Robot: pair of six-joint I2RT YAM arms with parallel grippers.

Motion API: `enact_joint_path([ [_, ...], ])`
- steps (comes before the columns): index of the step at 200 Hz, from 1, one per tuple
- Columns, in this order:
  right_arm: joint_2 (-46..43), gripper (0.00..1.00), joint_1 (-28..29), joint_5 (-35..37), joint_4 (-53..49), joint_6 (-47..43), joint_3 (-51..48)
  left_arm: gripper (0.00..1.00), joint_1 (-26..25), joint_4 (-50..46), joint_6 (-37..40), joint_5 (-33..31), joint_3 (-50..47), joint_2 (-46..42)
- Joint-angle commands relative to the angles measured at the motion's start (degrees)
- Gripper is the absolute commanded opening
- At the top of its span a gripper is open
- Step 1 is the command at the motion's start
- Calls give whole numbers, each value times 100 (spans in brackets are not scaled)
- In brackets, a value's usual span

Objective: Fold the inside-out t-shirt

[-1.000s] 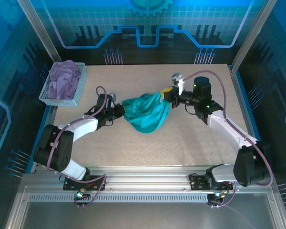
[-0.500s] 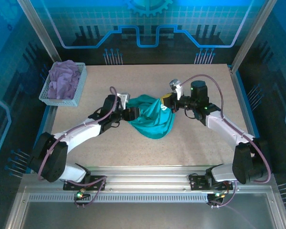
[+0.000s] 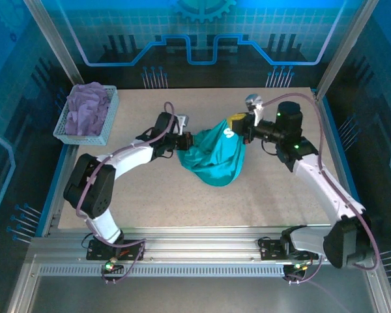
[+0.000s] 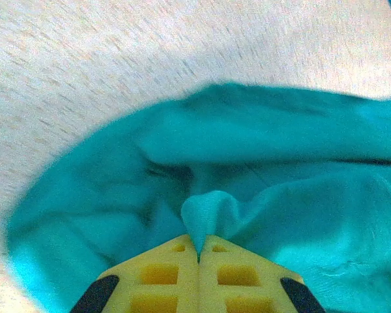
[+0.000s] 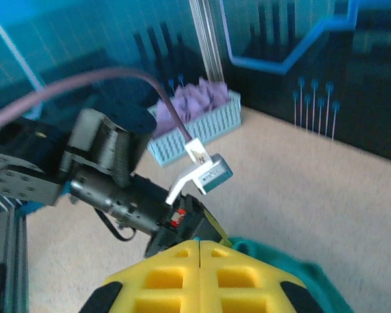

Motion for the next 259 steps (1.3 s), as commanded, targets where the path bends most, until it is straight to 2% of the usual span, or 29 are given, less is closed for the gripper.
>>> enact_joint_path([
  [1, -657, 0, -157, -411, 597, 319, 106, 0, 609, -119, -703, -267, 125, -444],
  [14, -970, 0, -207, -371, 787, 296, -226, 0, 832, -77, -940, -404, 9, -596],
  [29, -1135, 0, -202, -273, 814, 177, -613, 0, 868, -24, -931, -504, -114, -713],
  [76, -871, 0, -35, 68, 451, -174, -1541, 0, 872, 648, -1028, -502, -825, -910],
  [111, -635, 0, 724, 216, -114, -684, -1700, 0, 903, 908, -1044, -453, -957, -898],
  [153, -392, 0, 1561, -556, -838, -1134, -1717, 0, 1016, 704, -954, -521, -831, -956],
  [185, -95, 0, 2078, -671, -1366, -1353, -1771, 0, 1057, 226, -842, -1099, -1080, -985],
  [204, 131, 0, 2192, -636, -1468, -1391, -1832, 24, 1105, -34, -813, -1286, -1244, -994],
  [217, 262, 0, 2228, -585, -1497, -1411, -1818, 37, 1090, -136, -758, -1222, -1322, -1111],
  [245, 483, 0, 2253, -513, -1420, -1442, -1739, 56, 715, -348, -540, -1337, -1409, -1514],
  [259, 556, 0, 2259, -478, -1385, -1457, -1694, 61, 478, -502, -361, -1402, -1270, -1487],
])
